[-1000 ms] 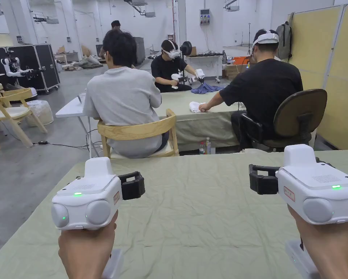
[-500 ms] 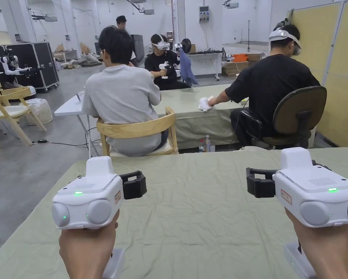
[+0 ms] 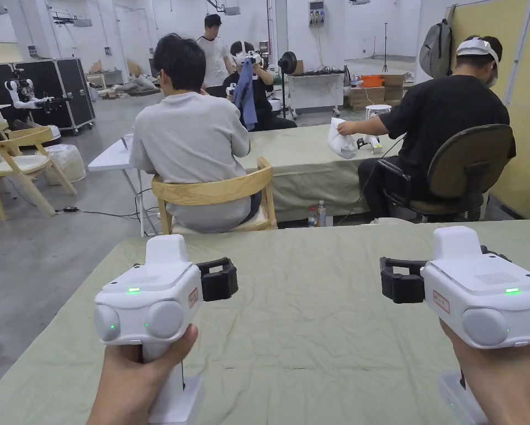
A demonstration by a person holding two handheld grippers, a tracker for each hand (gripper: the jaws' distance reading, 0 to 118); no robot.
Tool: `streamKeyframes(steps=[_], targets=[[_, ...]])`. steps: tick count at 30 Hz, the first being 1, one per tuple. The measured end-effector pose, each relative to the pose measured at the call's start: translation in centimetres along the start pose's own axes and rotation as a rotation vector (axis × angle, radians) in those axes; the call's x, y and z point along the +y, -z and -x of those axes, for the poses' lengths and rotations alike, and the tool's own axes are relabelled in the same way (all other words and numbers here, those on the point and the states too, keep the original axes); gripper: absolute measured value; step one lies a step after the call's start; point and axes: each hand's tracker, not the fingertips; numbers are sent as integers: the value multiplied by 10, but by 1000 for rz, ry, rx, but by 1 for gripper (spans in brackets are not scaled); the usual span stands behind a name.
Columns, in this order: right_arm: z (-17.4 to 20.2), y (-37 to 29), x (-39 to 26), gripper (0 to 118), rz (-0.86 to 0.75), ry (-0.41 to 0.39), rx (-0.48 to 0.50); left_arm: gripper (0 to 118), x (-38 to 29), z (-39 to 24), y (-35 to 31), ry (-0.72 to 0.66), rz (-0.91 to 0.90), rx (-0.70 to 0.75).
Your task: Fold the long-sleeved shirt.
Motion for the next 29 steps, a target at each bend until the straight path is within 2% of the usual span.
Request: streamKeyframes(steps=[2,3,7,10,11,26,29], targets=[[1,1,-1,118,3,-3,1,118,1,-2,1,-7,32,44],[1,1,-1,118,6,-2,1,118,1,-1,0,-17,11,23],[2,1,1,118,10,-17,2,118,-1,-5,-7,44,-28,68],[2,0,3,118,4,-22,0,118,1,3,-13,6,-12,-72],[1,0,3,118,4,-18,-1,118,1,3,-15,-2,-16,-77],[-6,-5,5,118,1,-11,-16,118,2,6,-16,-8,-63,50],[-6,-5,5,118,2,-11,-14,118,0,10,-17,-5,-12,-37]])
